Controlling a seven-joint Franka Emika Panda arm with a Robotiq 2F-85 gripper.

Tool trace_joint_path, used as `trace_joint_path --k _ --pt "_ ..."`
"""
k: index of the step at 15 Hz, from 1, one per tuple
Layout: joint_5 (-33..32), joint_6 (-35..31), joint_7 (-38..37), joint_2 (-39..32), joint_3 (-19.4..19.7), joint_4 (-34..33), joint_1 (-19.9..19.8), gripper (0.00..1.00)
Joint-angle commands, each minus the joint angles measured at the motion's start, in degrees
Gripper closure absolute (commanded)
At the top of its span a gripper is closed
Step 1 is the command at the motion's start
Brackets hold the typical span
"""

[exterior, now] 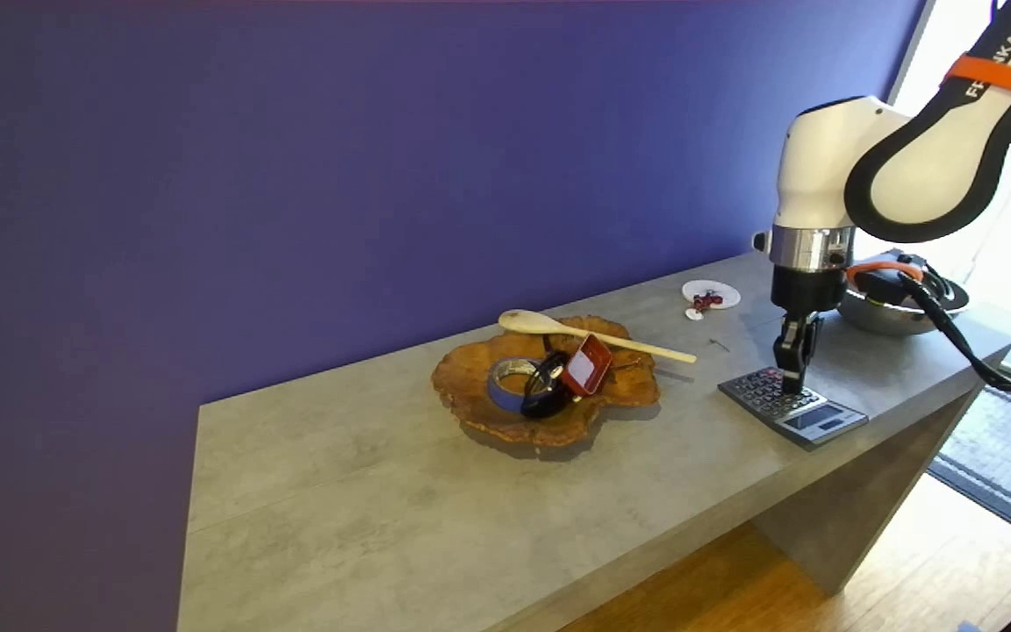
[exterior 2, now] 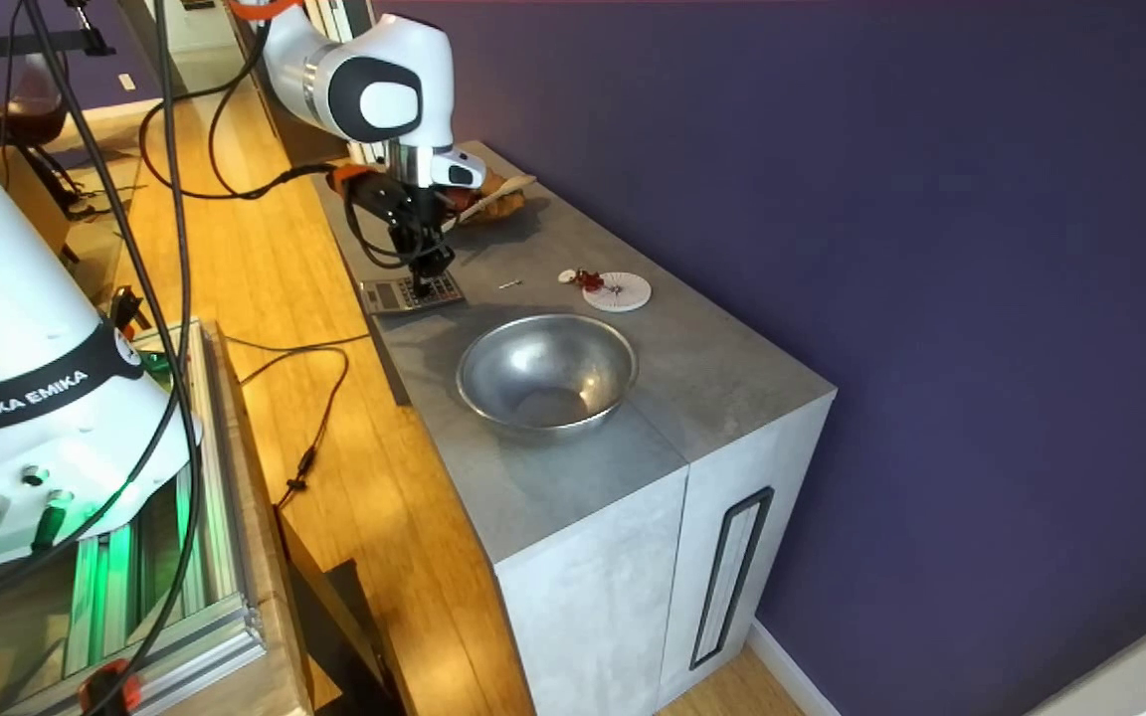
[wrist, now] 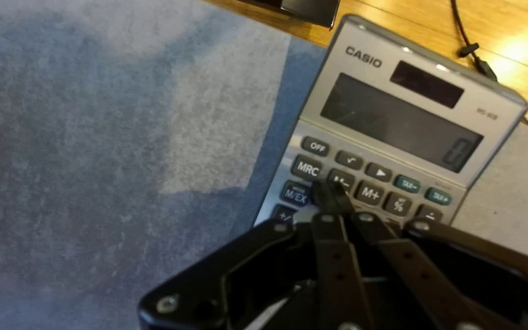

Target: Press the formula 4 + 1 = on the calculator

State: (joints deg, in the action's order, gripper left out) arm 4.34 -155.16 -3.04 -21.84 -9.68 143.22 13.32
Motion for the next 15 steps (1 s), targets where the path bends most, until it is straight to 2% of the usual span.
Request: trace_joint_path --k 1,15 --pt "-3.0 0.3 -3.0 -1.2 1.3 -1.2 1.4 1.0" --pt "-5.8 1.9 -5.2 -3.0 2.4 -2.6 2.5 1.0"
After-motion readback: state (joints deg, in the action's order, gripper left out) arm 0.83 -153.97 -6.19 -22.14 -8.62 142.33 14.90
